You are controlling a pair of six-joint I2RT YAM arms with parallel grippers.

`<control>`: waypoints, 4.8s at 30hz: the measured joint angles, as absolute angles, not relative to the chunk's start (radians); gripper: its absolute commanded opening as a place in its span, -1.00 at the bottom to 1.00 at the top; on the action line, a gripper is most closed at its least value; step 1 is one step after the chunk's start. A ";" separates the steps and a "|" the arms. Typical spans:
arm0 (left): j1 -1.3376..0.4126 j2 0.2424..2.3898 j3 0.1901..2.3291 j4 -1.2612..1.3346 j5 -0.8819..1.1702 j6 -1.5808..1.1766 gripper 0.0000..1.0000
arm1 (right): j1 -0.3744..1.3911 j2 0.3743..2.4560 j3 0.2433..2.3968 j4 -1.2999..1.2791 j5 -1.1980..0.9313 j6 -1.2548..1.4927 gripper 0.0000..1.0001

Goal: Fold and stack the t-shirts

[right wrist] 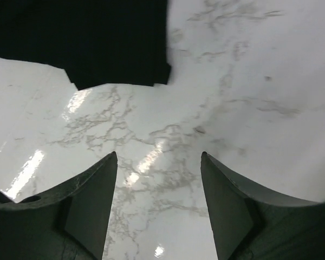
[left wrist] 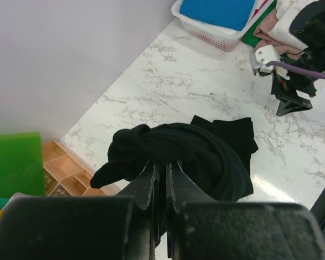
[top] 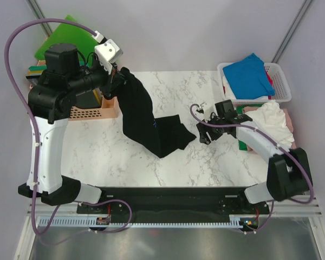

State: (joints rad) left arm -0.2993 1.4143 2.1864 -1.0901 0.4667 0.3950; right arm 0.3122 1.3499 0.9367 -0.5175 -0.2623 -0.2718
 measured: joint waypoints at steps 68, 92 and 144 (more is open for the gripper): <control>-0.273 1.309 1.752 -0.935 0.393 0.453 -0.96 | 0.328 1.021 1.596 -0.572 0.021 -0.380 -1.00; -0.114 0.933 1.487 -0.625 0.146 0.453 -0.96 | 0.326 0.935 1.576 -0.667 0.539 -0.488 -1.00; -0.106 1.309 1.118 -0.565 0.356 0.377 -0.96 | -0.101 1.731 1.324 -0.260 0.456 -0.305 0.58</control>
State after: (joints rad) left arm -0.1062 1.3094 1.1183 -0.5648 0.3561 0.3775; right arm -0.1005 1.7306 1.3243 -0.2596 0.4564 -0.3046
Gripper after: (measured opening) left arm 0.048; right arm 0.803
